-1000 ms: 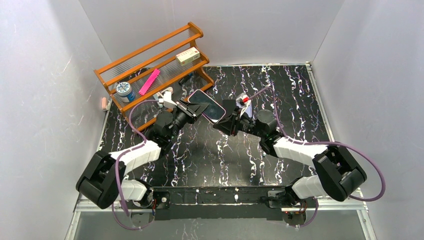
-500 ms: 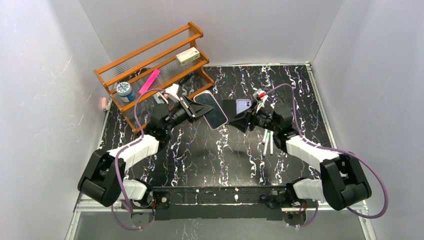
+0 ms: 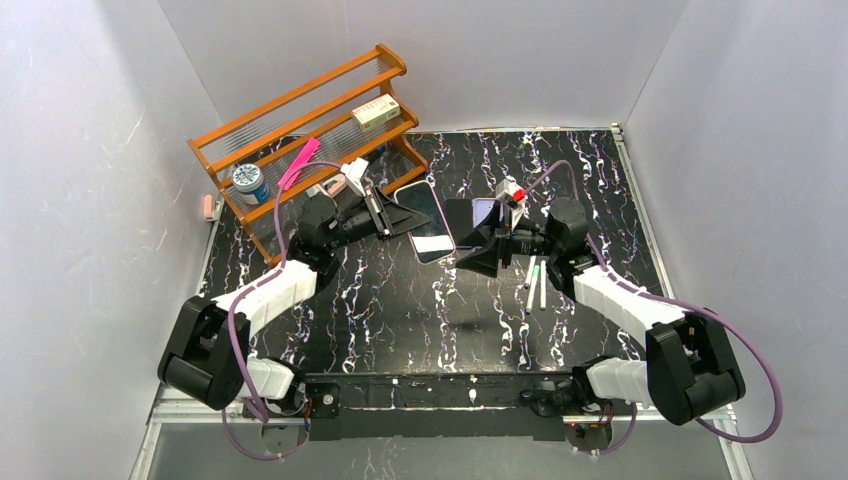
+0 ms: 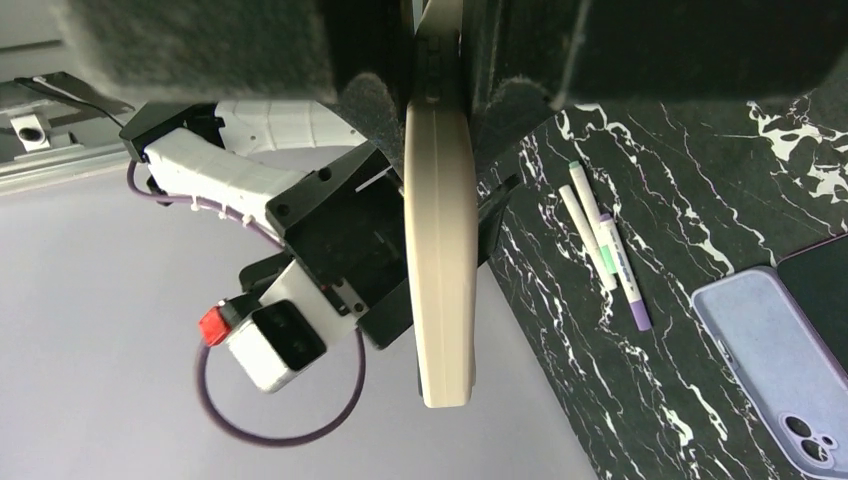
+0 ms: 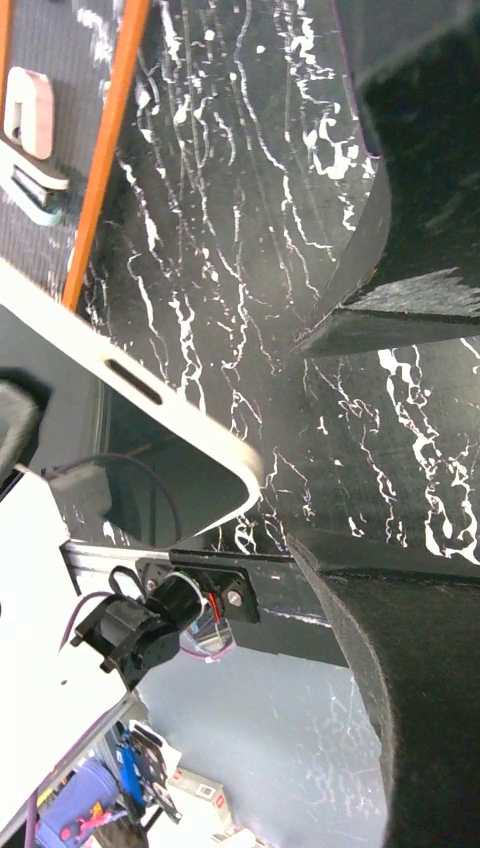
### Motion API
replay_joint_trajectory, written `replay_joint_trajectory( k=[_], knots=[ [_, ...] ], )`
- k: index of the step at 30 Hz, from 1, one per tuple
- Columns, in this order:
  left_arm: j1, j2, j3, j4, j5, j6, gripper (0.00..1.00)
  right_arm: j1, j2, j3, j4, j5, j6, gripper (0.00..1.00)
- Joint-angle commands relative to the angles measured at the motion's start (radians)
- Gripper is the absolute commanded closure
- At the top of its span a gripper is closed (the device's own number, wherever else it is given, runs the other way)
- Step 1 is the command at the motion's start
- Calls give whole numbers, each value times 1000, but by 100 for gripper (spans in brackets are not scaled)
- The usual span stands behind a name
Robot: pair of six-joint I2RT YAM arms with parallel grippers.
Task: Take the phone out of the phone case
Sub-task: Remove the phone case from the phone.
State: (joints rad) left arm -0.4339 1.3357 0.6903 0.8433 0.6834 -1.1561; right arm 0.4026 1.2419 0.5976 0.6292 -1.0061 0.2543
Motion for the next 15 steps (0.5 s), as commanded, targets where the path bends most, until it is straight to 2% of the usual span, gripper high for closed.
replay_joint_trajectory(
  k=[1,9,12,15],
  knots=[
    [3,-19,62,35,83,30,100,20,10,78,55,-80,-12,29],
    [3,-32,64,33,104,39,100,43,47,118,101,-140,6,35],
    [3,-32,67,32,115,40,100,48,53,123,112,-153,13,41],
    [3,-36,64,31,113,40,100,47,58,125,124,-164,19,53]
  ],
)
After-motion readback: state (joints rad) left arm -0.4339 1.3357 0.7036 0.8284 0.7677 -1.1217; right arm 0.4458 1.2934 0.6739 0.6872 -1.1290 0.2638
